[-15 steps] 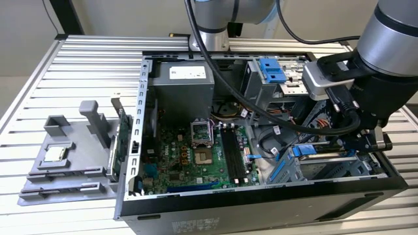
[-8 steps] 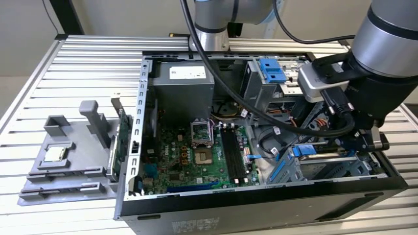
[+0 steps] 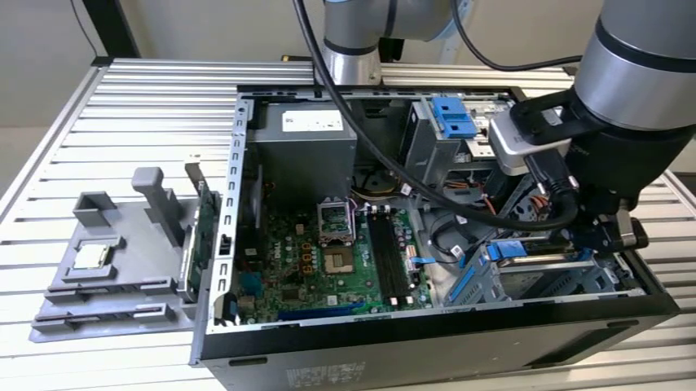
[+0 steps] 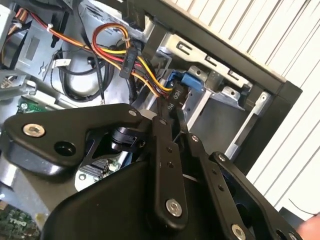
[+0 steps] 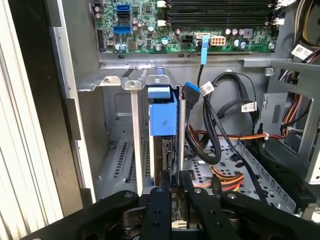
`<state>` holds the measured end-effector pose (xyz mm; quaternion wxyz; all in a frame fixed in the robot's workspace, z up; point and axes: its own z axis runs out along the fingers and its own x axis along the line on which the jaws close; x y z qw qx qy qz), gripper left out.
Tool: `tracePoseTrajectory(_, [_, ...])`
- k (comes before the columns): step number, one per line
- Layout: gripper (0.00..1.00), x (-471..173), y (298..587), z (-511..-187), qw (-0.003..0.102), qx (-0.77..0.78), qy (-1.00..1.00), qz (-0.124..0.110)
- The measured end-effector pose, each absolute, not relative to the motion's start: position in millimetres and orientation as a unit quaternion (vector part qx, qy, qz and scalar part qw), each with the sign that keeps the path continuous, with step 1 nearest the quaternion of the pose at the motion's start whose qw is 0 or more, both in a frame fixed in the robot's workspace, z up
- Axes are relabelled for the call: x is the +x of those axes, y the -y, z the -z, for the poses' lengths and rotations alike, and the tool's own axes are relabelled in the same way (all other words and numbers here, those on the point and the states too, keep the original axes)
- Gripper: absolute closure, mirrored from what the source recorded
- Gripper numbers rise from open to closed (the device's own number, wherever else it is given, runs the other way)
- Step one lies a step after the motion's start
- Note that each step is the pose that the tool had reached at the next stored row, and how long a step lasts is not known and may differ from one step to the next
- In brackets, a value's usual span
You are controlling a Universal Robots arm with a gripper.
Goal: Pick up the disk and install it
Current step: 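Insert the first disk wire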
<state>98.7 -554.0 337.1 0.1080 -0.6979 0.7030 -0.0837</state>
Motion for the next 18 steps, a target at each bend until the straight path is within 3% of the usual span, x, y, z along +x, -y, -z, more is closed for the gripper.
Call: tracePoseTrajectory(18, [1.0, 94.9, 554.1, -332.6, 0.109, -0.689, -0.711, 0.088])
